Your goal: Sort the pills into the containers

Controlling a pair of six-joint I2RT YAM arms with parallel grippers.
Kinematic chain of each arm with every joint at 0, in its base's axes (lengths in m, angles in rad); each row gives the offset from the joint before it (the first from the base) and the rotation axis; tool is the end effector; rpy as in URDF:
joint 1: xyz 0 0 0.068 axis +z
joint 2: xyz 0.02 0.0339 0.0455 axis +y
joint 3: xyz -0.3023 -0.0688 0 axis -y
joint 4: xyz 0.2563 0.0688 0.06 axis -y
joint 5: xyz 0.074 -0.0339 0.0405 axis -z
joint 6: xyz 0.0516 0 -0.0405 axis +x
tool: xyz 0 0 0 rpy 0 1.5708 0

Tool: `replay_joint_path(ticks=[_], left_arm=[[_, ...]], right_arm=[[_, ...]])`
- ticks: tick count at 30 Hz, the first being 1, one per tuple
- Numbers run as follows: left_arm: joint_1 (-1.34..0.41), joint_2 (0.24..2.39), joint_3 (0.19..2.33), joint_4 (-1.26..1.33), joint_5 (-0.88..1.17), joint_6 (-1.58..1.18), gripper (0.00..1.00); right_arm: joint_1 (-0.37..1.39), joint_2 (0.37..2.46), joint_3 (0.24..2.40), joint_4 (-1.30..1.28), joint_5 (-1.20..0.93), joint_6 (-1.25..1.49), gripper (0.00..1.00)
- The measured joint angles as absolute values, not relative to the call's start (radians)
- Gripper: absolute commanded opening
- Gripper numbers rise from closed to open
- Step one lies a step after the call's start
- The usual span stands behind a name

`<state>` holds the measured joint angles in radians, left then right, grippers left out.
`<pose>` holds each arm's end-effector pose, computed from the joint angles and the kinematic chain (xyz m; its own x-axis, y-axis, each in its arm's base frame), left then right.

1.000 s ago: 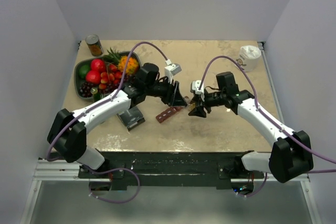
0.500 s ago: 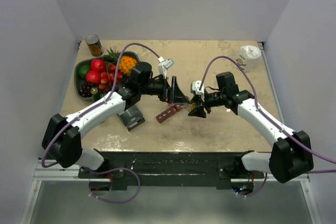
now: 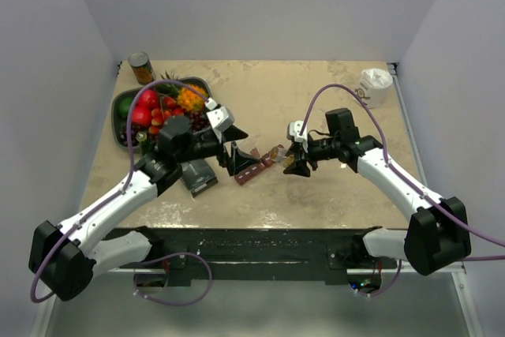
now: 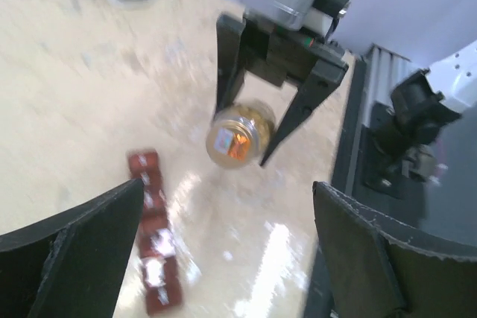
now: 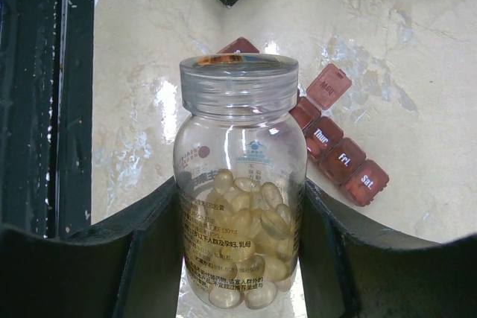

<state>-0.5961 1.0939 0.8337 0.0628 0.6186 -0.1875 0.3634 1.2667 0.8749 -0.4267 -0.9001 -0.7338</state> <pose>0.1968 -0.1697 0.3514 -0.3324 0.0420 -0.9422 0.8814 0.3692 -0.2945 0.2303 0.1308 0.2821 -0.0238 -0.4544 -0.8905 -0.9927 0.1163 -0.0329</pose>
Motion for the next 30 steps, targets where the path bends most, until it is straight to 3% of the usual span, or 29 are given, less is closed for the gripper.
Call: replay_joint_path(ticks=[4,9,17,30], left_arm=[[-0.596,1.045,0.667,0.316,0.642,-0.026,0.98],[-0.598,1.143,0.652,0.411,0.733,0.207,0.96],[-0.633,1.299,0.743,0.413,0.834,0.454,0.92],[-0.654,1.414,0.862,0.327,0.912,0.588,0.73]], right_arm=[[0.363,1.267,0.875,-0.427,-0.900,-0.734,0.00],[0.363,1.267,0.875,-0.427,-0.900,-0.734,0.00],[0.363,1.267,0.875,-0.427,-0.900,-0.735,0.00],[0.363,1.267,0.875,-0.427,-0.900,-0.737,0.00]])
